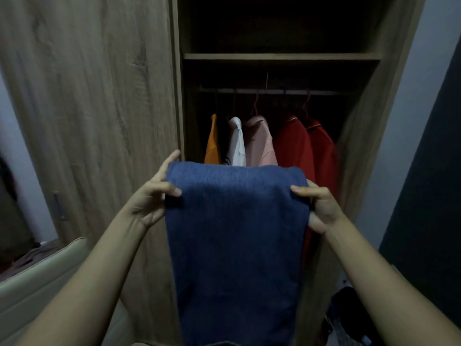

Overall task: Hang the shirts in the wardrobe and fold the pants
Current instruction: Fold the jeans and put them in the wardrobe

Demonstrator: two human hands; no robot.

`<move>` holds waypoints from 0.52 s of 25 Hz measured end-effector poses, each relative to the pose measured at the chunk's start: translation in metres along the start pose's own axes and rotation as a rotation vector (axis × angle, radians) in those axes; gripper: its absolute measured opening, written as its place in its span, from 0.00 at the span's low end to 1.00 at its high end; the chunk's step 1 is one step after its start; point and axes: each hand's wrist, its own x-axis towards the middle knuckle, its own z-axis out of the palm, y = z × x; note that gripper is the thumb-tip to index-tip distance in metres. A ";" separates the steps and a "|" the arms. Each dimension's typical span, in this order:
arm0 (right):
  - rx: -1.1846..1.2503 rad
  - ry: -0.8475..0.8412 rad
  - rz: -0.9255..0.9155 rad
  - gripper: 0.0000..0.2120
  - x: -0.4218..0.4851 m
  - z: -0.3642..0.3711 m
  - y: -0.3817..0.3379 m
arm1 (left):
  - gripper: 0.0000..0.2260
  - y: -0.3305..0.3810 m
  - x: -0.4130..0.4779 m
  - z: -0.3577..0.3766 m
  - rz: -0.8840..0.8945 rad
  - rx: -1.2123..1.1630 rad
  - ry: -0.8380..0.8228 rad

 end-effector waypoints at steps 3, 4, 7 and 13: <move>0.045 -0.004 -0.036 0.24 0.005 0.006 -0.006 | 0.52 0.010 0.001 0.001 0.084 0.347 -0.040; 0.056 -0.005 -0.038 0.24 0.005 0.011 -0.006 | 0.52 0.013 0.002 0.003 0.095 0.388 -0.004; 0.099 -0.020 -0.050 0.38 0.007 0.019 -0.005 | 0.49 0.014 0.003 0.007 0.190 0.447 0.145; 0.205 0.002 -0.019 0.30 0.009 0.027 -0.016 | 0.42 0.019 0.000 0.001 0.327 0.629 0.138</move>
